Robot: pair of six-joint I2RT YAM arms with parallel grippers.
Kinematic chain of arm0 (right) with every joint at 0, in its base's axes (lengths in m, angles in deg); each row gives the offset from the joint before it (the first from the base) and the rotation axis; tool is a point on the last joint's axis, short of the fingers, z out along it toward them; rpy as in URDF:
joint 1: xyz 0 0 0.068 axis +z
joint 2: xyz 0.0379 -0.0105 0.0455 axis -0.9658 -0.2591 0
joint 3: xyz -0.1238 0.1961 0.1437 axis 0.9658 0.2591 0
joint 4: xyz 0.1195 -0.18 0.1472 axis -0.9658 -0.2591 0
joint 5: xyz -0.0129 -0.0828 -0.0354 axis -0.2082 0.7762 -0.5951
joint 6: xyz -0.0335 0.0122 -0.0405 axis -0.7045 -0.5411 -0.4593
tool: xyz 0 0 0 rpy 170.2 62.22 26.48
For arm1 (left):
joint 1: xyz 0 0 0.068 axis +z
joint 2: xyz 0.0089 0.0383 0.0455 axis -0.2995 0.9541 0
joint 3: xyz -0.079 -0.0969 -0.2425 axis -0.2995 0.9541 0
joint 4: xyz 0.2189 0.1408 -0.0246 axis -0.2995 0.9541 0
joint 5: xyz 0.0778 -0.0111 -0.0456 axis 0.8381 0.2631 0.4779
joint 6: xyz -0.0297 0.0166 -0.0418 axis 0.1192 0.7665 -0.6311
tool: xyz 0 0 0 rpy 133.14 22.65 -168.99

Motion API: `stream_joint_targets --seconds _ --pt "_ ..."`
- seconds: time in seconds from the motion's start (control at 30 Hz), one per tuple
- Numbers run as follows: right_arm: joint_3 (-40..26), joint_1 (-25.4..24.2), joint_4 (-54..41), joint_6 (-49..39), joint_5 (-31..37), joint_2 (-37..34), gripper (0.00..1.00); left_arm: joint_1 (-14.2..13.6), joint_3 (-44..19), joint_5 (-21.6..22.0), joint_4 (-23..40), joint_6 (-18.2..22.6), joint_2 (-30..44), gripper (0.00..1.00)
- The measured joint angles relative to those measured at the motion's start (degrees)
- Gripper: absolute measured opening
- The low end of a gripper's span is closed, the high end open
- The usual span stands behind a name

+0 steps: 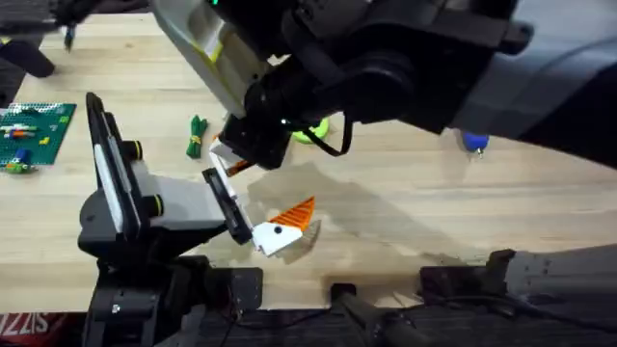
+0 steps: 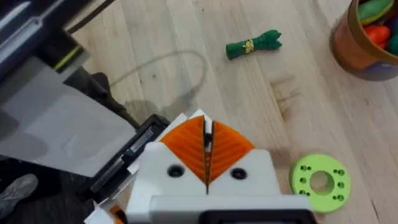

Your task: Pick up the gripper from the table and insert it into the empty holder that is missing its gripper. Then pick up a screw, insert it into the mounting hole, and use the screwdriver to tighten it. Finally, clean up the table by picking up the vegetable and placing it into the bucket.

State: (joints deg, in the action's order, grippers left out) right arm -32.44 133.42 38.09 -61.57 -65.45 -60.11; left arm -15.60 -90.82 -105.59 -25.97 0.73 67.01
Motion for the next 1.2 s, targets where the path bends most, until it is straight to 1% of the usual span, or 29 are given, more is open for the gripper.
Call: stream_joint_targets --seconds 0.4,0.5,0.63,1.03,1.2 --pt "0.00 0.00 0.58 0.00 0.09 -0.21 0.003 0.00 0.00 0.00 0.00 0.02 -0.01 0.986" --pt "0.00 0.00 0.35 0.00 1.90 -0.19 0.003 0.02 0.00 0.02 -0.04 0.15 0.00 0.986" --pt "0.00 0.00 0.02 0.00 2.55 -0.08 0.003 0.02 0.00 0.02 -0.04 0.24 0.01 0.985" --pt "0.00 0.02 -0.22 0.22 2.99 0.09 0.003 0.01 0.00 0.02 -0.03 0.24 -0.01 0.985" --pt "0.00 0.02 -1.25 1.05 2.78 1.35 0.003 0.02 0.00 0.02 -0.04 0.24 0.01 0.985"
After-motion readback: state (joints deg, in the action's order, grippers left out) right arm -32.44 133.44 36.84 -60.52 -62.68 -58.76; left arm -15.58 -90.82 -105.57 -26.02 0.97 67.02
